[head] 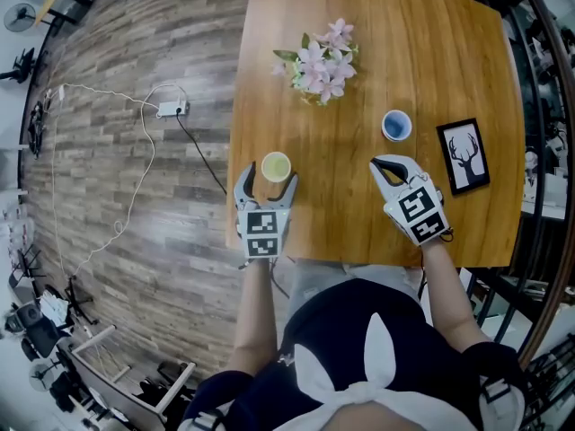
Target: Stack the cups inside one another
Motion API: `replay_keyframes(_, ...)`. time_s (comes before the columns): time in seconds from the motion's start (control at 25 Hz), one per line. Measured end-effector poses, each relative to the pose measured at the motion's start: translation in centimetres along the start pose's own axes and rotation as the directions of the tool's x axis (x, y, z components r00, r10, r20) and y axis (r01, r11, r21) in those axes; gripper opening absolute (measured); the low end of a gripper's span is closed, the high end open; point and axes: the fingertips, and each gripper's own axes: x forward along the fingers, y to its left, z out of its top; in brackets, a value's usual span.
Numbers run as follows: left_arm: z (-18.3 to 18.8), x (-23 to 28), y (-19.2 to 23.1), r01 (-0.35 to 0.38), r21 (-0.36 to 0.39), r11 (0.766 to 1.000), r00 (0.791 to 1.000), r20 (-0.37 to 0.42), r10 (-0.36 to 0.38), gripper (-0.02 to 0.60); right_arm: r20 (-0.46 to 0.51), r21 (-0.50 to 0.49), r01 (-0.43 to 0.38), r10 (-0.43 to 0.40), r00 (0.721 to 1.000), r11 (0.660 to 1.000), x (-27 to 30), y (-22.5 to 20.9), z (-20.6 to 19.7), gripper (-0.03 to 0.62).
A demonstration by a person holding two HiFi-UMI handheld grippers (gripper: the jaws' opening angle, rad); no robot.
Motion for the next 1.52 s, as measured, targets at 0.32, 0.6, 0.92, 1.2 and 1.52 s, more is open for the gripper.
replay_keyframes(0.32, -2.3, 2.1, 1.0, 0.031, -0.009, 0.999, 0.999, -0.040, -0.032, 0.379, -0.045, -0.042, -0.028, 0.026, 0.999, 0.999, 1.7, 2.4, 0.3, -0.002)
replay_keyframes(0.6, -3.7, 3.3, 0.9, 0.093, -0.014, 0.996, 0.992, -0.088, -0.093, 0.380, -0.095, -0.120, -0.042, 0.031, 0.995, 0.992, 3.0, 3.8, 0.4, -0.002)
replay_keyframes(0.92, -5.2, 4.5, 1.0, 0.130, -0.059, 0.990, 0.982, -0.129, -0.137, 0.380, -0.107, -0.161, -0.052, 0.035, 0.994, 0.986, 3.7, 4.4, 1.0, -0.002)
replay_keyframes(1.2, -6.2, 5.0, 0.6, 0.153, -0.068, 0.986, 0.974, -0.159, -0.162, 0.379, -0.103, -0.189, -0.062, 0.043, 0.994, 0.980, 3.7, 4.7, 0.9, -0.002)
replay_keyframes(1.52, -6.4, 5.3, 0.9, 0.137, -0.065, 0.989, 0.975, -0.168, -0.146, 0.377, -0.105, -0.186, -0.090, 0.071, 0.992, 0.978, 3.9, 5.2, 1.0, -0.002)
